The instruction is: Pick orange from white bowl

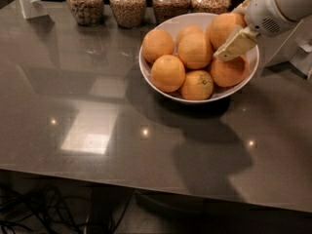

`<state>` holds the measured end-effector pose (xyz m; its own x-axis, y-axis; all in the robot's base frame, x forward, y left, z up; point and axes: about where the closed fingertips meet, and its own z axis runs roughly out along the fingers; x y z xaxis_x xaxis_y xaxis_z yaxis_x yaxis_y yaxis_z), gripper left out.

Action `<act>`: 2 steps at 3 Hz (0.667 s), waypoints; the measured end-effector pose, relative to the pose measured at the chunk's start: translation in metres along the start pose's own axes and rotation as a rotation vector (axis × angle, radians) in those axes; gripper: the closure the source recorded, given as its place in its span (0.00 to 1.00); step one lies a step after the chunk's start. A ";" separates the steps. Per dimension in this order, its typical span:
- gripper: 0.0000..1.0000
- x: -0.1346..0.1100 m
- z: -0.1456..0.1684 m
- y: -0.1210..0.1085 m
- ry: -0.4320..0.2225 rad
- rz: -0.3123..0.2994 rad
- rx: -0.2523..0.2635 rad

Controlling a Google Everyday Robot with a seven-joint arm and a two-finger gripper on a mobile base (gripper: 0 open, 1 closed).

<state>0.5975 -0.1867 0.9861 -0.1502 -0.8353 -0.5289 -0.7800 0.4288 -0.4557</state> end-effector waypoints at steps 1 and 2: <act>0.58 -0.003 0.004 -0.004 -0.006 0.002 0.011; 0.82 -0.007 0.003 -0.006 -0.015 -0.004 0.020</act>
Offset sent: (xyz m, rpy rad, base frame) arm 0.0131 0.0071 0.0117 0.0130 -0.0534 0.0014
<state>0.6054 -0.1819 0.9904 -0.1375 -0.8318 -0.5378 -0.7685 0.4321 -0.4719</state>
